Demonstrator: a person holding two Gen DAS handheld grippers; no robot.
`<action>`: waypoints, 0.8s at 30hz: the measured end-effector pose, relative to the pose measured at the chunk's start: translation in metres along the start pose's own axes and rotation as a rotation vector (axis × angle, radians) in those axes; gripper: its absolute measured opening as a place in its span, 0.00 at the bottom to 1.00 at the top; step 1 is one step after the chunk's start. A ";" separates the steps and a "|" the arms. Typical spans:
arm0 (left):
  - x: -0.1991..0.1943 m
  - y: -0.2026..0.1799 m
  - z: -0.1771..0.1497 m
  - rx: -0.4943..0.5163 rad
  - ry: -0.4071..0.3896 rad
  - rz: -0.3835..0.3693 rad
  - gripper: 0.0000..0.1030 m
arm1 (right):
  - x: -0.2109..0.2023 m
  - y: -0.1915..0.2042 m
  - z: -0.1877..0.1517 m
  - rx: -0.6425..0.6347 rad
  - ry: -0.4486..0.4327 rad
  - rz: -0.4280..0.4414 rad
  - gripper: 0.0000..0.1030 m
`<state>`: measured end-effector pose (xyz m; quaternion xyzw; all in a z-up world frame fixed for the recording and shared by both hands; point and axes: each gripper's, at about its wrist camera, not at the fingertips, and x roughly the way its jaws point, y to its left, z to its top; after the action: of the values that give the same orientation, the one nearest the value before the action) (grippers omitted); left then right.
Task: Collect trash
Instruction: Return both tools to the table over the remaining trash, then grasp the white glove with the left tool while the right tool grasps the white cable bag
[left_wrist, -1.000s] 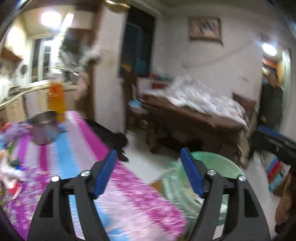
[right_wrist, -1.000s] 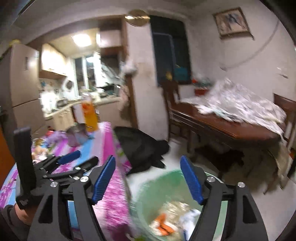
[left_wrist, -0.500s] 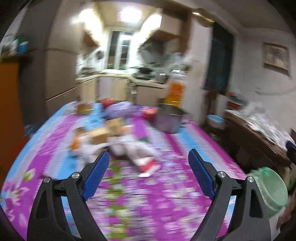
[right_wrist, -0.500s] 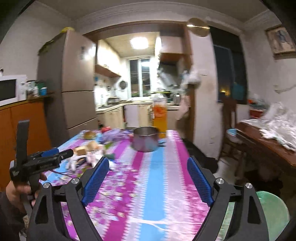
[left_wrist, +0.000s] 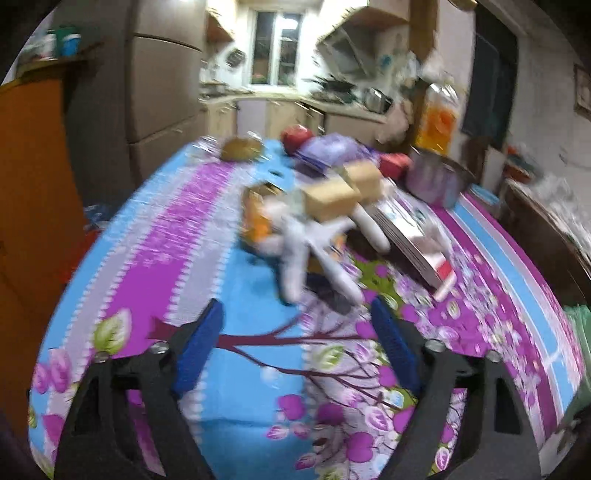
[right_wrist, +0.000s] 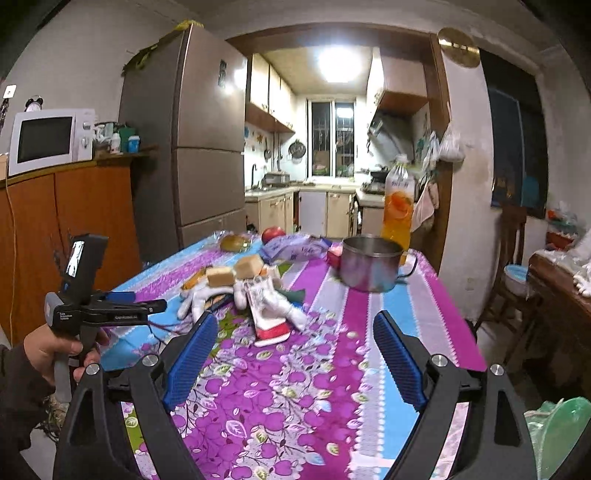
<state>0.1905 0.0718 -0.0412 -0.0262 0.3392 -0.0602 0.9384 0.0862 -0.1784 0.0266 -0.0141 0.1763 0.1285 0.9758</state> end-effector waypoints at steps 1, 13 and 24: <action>0.004 -0.004 -0.001 0.011 0.012 -0.023 0.65 | 0.005 -0.001 -0.003 0.003 0.008 0.004 0.84; 0.062 -0.021 0.010 -0.054 0.144 -0.086 0.35 | 0.047 -0.007 -0.011 0.014 0.058 0.046 0.80; 0.050 -0.017 0.011 -0.095 0.091 -0.098 0.04 | 0.077 -0.013 -0.009 -0.006 0.117 0.077 0.51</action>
<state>0.2341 0.0489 -0.0625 -0.0843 0.3820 -0.0909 0.9158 0.1563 -0.1723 -0.0090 -0.0176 0.2332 0.1657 0.9581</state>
